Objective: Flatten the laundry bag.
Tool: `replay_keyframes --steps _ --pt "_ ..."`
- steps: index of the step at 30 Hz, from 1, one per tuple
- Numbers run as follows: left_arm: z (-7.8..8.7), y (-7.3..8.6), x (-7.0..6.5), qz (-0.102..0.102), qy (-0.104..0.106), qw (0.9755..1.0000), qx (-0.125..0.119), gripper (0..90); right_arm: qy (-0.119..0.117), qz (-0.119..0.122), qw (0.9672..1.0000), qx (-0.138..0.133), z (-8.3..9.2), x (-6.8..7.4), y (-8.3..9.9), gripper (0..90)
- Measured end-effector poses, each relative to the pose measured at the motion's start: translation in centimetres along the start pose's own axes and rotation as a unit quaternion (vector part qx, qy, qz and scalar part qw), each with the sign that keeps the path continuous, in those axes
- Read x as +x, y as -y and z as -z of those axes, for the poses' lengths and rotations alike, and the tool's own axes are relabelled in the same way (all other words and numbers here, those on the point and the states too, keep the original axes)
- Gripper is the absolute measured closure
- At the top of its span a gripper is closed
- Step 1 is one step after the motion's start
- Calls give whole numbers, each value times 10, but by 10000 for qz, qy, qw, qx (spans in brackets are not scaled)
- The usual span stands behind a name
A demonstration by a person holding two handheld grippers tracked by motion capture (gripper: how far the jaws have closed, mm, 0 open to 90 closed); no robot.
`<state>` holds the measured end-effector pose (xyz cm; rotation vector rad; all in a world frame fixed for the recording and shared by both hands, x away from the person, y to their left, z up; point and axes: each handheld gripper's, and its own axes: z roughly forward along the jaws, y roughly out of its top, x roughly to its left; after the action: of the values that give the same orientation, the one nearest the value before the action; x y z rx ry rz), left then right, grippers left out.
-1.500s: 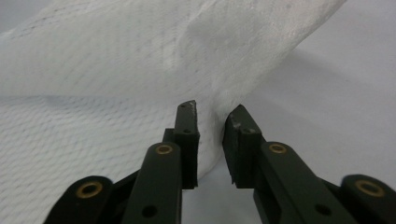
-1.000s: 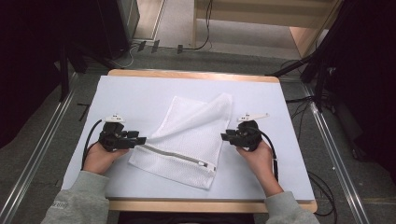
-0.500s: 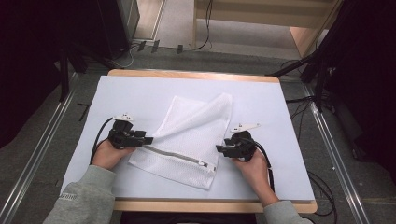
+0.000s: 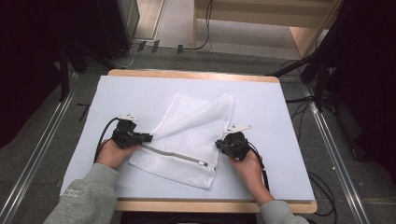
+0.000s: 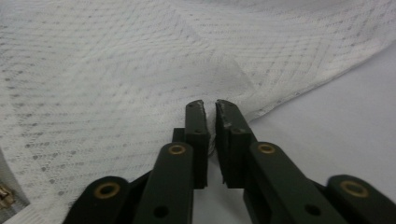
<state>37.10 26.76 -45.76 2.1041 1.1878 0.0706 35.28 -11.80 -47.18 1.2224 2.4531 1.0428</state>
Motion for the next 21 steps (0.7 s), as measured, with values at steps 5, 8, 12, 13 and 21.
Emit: replay_keyframes --steps 5,8,12,13,21 --pt "0 -1 3 245 135 9996 5 888 -87 11 9998 188 0 -3 -6 900" --pt "0 -1 2 330 205 9992 -63 889 -66 -111 9997 202 2 -11 -9 900" --pt "0 0 -3 445 394 9981 -173 889 -41 -208 9997 148 5 -25 -12 900" --pt "0 0 -6 452 430 9979 -180 888 -34 -245 9996 147 5 -27 -13 900" --pt "-5 9 -31 409 606 9972 -151 886 56 -373 9992 162 -3 -53 -24 900"
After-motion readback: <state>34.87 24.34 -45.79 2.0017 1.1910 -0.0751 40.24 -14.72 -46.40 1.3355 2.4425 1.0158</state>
